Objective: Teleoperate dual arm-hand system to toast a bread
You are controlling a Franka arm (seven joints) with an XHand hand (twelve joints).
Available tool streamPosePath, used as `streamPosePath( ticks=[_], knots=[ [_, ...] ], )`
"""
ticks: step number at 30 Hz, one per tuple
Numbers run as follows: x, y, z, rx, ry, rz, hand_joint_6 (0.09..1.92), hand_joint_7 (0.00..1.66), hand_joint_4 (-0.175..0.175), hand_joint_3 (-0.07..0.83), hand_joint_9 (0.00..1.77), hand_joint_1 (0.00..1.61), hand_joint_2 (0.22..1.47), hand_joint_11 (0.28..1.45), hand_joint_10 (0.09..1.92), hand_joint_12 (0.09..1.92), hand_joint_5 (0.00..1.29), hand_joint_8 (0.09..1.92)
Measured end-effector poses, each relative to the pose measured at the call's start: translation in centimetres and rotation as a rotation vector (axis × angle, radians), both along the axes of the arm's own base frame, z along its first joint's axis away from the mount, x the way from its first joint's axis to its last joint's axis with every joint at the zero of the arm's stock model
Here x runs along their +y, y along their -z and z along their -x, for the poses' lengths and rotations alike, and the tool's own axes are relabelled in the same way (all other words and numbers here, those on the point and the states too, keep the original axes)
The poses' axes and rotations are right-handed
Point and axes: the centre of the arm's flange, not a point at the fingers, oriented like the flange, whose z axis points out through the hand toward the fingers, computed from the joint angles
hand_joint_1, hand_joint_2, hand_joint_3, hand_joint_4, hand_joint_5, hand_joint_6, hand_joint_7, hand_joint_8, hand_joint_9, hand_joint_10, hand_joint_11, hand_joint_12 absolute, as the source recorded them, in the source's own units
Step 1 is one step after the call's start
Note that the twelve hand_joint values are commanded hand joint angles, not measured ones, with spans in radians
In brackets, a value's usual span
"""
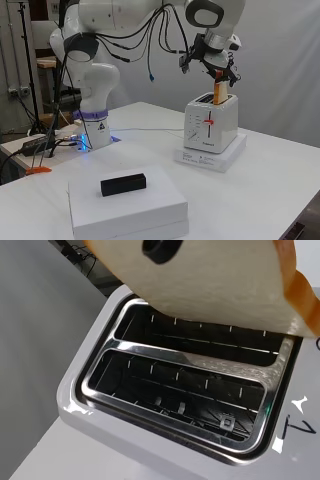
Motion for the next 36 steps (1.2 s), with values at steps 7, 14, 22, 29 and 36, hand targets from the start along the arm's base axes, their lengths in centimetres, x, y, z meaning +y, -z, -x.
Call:
streamPosePath(
  ticks=[7, 14, 22, 29, 36],
  knots=[
    [0.8, -1.0, 0.9, -0.014, -0.027, 0.002, 1.2, 1.0, -0.126, 0.0, 1.11, 1.31, 1.14, 0.64, 0.95, 0.74, 0.74, 0.95],
    [1.4, -1.5, 1.0, 0.019, -0.031, -0.027, 1.21, 1.01, -0.105, 0.0, 1.16, 1.21, 1.17, 0.63, 0.66, 0.81, 0.75, 1.08],
    [2.0, 0.3, 1.1, 0.07, -0.04, -0.032, 1.25, 0.96, -0.137, 0.001, 1.12, 1.31, 1.15, 0.64, 0.89, 0.7, 0.7, 1.02],
    [-0.4, 1.5, -0.9, 0.076, 0.041, 0.005, 1.27, 0.93, -0.135, 0.002, 1.07, 1.36, 1.14, 0.65, 1.1, 0.67, 0.69, 0.99],
    [2.1, 3.6, 0.2, 0.15, -0.012, 0.057, 0.09, 0.18, 0.05, -0.005, 0.25, 0.11, 0.86, 0.39, 0.09, 0.09, 0.13, 0.09]
  ],
)
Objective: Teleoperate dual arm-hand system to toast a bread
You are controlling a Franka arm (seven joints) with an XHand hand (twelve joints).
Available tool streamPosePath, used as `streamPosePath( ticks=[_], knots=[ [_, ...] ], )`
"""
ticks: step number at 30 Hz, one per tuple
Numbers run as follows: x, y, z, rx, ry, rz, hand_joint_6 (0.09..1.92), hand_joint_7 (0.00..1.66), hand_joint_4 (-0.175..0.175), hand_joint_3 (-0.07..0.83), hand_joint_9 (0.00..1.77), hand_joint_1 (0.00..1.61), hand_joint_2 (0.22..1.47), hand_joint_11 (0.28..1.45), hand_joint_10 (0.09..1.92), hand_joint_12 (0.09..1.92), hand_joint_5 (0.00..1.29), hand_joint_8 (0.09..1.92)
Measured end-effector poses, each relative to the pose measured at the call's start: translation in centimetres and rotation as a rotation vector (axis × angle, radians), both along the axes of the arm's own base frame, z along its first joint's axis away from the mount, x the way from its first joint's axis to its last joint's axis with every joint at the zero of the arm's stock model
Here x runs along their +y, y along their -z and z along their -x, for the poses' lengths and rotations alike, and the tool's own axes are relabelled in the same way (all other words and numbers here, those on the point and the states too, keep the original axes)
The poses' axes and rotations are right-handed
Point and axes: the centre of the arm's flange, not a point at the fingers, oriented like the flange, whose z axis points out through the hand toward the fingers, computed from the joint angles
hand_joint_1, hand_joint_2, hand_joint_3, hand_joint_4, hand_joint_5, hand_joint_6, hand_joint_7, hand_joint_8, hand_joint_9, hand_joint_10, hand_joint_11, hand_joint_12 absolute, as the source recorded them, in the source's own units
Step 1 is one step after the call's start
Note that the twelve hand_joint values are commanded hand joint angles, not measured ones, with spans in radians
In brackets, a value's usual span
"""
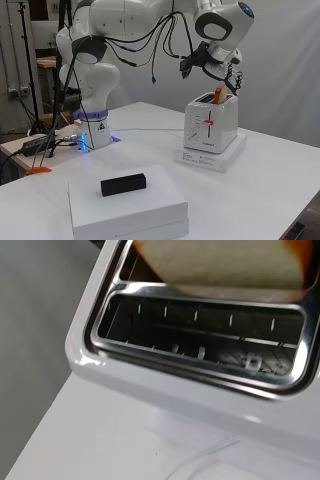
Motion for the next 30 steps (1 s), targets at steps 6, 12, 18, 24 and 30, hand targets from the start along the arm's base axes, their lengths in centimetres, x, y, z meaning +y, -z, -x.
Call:
streamPosePath(
  ticks=[6, 12, 18, 24, 30],
  knots=[
    [-0.1, -0.2, 1.8, -0.064, -0.029, -0.011, 0.09, 0.25, -0.022, 0.0, 0.27, 0.03, 1.0, 0.35, 0.09, 0.09, 0.26, 0.09],
    [-12.0, 1.0, -0.4, -0.282, 0.229, -0.092, 0.09, 0.29, -0.062, 0.006, 0.32, 0.03, 1.02, 0.36, 0.09, 0.09, 0.31, 0.09],
    [-16.6, 2.4, -0.6, -0.389, 0.301, -0.104, 0.09, 0.29, -0.097, 0.007, 0.34, 0.01, 1.04, 0.36, 0.09, 0.09, 0.24, 0.09],
    [-18.4, 7.6, -1.1, -0.338, 0.35, -0.097, 0.09, 0.29, -0.124, 0.004, 0.35, 0.01, 1.04, 0.36, 0.09, 0.09, 0.19, 0.09],
    [-17.8, 9.2, -2.0, -0.313, 0.317, -0.151, 0.09, 0.27, -0.157, 0.004, 0.36, 0.14, 1.06, 0.37, 0.09, 0.09, 0.12, 0.09]
  ],
)
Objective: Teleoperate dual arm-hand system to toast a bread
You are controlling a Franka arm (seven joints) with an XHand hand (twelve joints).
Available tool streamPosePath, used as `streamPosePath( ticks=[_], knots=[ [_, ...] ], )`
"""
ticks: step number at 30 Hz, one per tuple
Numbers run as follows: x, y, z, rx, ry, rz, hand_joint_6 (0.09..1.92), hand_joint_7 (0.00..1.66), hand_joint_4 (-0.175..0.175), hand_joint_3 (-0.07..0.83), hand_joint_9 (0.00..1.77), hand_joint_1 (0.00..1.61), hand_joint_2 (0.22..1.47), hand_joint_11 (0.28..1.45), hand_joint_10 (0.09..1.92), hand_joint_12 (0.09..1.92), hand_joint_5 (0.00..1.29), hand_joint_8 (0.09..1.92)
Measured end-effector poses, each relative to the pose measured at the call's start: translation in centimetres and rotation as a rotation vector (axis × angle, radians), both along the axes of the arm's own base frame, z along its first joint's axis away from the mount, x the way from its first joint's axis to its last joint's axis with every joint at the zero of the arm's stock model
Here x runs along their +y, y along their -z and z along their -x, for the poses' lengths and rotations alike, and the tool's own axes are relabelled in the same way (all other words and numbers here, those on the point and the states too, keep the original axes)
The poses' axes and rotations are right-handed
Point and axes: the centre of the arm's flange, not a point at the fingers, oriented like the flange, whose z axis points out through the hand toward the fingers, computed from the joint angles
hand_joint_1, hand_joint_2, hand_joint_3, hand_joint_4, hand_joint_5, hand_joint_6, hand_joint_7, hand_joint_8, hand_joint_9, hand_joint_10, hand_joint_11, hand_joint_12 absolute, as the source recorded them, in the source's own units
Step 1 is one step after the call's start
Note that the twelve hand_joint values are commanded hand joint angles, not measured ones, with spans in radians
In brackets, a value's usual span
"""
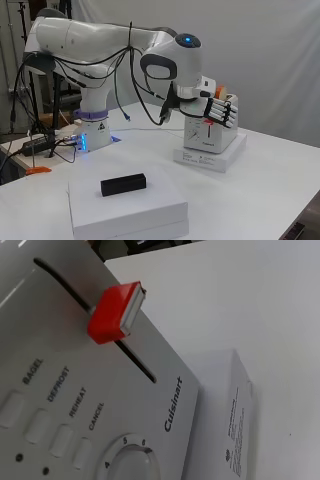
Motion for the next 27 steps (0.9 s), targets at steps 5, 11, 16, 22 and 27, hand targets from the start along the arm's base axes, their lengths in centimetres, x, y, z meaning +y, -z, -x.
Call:
streamPosePath(
  ticks=[5, 11, 16, 22, 27],
  knots=[
    [-0.8, 5.8, -2.6, 0.09, -0.075, -0.074, 0.09, 0.26, -0.168, 0.008, 0.35, 0.19, 1.08, 0.36, 0.09, 0.09, 0.12, 0.09],
    [-1.5, 8.3, -3.3, 0.126, -0.124, -0.139, 0.09, 0.27, -0.175, 0.002, 0.36, 0.21, 1.08, 0.35, 0.09, 0.09, 0.12, 0.09],
    [-0.3, 9.0, -3.3, 0.138, -0.136, -0.09, 0.09, 0.4, -0.175, -0.004, 0.48, 0.13, 1.04, 0.4, 0.09, 0.09, 0.1, 0.09],
    [1.2, 9.3, -4.4, 0.138, -0.23, -0.036, 0.09, 0.35, -0.111, 0.012, 0.38, 0.46, 1.21, 0.4, 0.09, 0.09, 0.1, 0.09],
    [1.5, 12.2, -4.4, 0.276, -0.254, 0.042, 0.09, 0.32, -0.093, -0.009, 0.37, 0.54, 1.21, 0.38, 0.09, 0.09, 0.13, 0.09]
  ],
)
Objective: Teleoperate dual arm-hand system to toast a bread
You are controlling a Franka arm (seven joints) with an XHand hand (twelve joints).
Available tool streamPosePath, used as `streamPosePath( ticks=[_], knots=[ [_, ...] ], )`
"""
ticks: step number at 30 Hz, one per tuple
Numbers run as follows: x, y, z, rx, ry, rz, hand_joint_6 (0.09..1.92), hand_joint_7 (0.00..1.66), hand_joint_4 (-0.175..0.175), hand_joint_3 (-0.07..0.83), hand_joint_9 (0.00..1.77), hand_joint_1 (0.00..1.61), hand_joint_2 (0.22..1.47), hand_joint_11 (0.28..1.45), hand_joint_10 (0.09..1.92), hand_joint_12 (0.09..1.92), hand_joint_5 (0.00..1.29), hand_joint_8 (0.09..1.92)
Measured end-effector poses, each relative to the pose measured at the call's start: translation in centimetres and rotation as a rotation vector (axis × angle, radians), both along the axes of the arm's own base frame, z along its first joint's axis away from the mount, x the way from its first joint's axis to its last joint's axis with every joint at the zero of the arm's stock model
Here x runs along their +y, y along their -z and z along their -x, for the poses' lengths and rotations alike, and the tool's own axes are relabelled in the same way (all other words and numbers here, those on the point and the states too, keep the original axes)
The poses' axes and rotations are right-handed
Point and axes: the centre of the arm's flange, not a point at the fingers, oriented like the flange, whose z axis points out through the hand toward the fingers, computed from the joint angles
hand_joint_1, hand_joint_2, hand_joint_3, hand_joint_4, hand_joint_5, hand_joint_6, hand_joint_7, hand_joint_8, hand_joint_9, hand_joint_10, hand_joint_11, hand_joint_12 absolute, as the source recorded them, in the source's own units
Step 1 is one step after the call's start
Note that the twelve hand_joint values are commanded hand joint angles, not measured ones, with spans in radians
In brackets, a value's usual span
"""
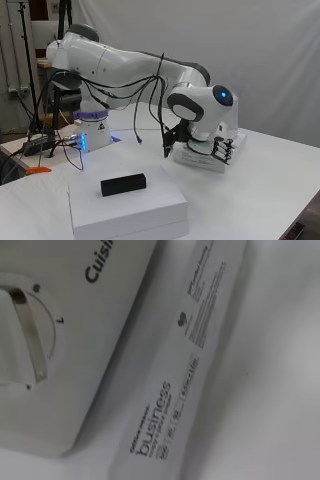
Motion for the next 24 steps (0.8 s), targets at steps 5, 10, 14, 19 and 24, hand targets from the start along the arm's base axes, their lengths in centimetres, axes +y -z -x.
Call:
streamPosePath(
  ticks=[5, 10, 14, 19, 24],
  knots=[
    [-2.3, 2.3, 0.3, 0.031, -0.09, -0.077, 0.09, 0.27, -0.118, -0.003, 0.33, 0.35, 1.13, 0.38, 0.09, 0.09, 0.1, 0.09],
    [-4.1, 2.8, 1.2, -0.003, 0.075, -0.066, 0.09, 0.25, -0.08, 0.0, 0.31, 0.02, 1.19, 0.38, 0.09, 0.09, 0.15, 0.09],
    [-4.0, -1.6, 2.7, -0.131, 0.24, 0.026, 0.09, 0.35, -0.088, -0.02, 0.46, 0.0, 1.12, 0.44, 0.09, 0.09, 0.21, 0.09],
    [-4.0, -15.5, 3.2, -0.36, 0.249, 0.065, 0.09, 0.31, -0.067, -0.006, 0.4, 0.0, 1.08, 0.42, 0.09, 0.09, 0.31, 0.09],
    [-6.4, -27.1, 8.2, -0.536, 0.313, 0.095, 0.09, 0.32, -0.064, 0.005, 0.38, 0.0, 1.09, 0.39, 0.09, 0.09, 0.35, 0.09]
  ],
)
